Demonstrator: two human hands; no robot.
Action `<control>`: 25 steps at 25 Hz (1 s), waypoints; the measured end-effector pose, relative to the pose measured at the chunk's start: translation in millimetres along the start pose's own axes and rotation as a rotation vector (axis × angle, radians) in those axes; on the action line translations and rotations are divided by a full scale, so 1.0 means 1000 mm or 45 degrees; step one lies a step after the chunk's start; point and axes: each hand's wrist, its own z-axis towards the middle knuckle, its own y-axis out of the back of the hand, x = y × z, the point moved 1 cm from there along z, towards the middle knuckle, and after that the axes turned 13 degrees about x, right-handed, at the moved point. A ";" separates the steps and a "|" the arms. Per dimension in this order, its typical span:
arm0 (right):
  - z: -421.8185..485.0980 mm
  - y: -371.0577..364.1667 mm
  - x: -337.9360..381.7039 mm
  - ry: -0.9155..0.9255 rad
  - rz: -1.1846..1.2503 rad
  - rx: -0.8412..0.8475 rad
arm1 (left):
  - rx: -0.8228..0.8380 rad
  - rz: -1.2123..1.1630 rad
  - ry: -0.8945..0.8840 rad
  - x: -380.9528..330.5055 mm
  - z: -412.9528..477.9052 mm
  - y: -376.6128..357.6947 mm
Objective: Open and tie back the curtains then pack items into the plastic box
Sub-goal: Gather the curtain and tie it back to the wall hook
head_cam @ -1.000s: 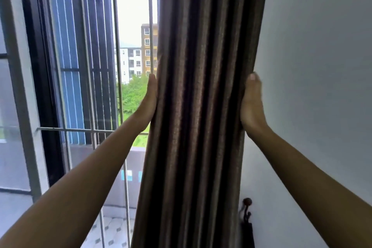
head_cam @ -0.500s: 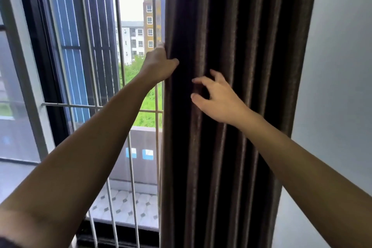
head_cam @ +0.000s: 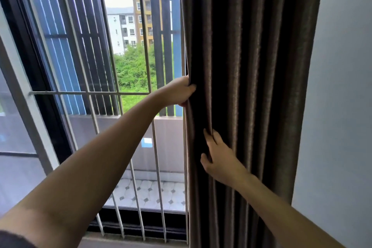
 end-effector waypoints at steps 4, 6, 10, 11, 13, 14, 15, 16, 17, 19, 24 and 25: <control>-0.013 -0.036 -0.017 -0.008 -0.028 0.048 | 0.075 -0.085 -0.015 0.010 0.003 -0.025; -0.013 -0.048 -0.025 0.000 -0.039 0.030 | 0.091 -0.105 -0.038 0.012 0.003 -0.034; -0.008 -0.069 -0.027 0.050 -0.032 -0.009 | 0.080 -0.189 -0.071 0.019 0.002 -0.039; -0.006 -0.072 -0.027 0.062 -0.045 -0.015 | 0.079 -0.194 -0.074 0.021 0.002 -0.038; -0.002 -0.078 -0.025 0.070 -0.119 -0.023 | 0.092 -0.158 -0.085 0.023 0.003 -0.035; 0.000 -0.081 -0.025 0.062 -0.162 -0.027 | 0.097 -0.135 -0.094 0.024 0.003 -0.034; 0.001 -0.083 -0.024 0.052 -0.193 -0.033 | 0.097 -0.123 -0.101 0.025 0.004 -0.033; 0.004 -0.084 -0.023 0.041 -0.210 -0.033 | 0.096 -0.123 -0.101 0.025 0.004 -0.032; 0.006 -0.086 -0.022 0.034 -0.217 -0.027 | 0.097 -0.130 -0.095 0.025 0.003 -0.031; 0.010 -0.089 -0.020 0.021 -0.233 -0.011 | 0.116 -0.179 -0.080 0.025 0.002 -0.031; 0.015 -0.100 -0.017 0.007 -0.216 -0.045 | 0.098 -0.104 -0.219 0.029 -0.002 -0.037; 0.015 -0.102 -0.017 0.007 -0.215 -0.052 | 0.070 -0.021 -0.242 0.030 -0.001 -0.037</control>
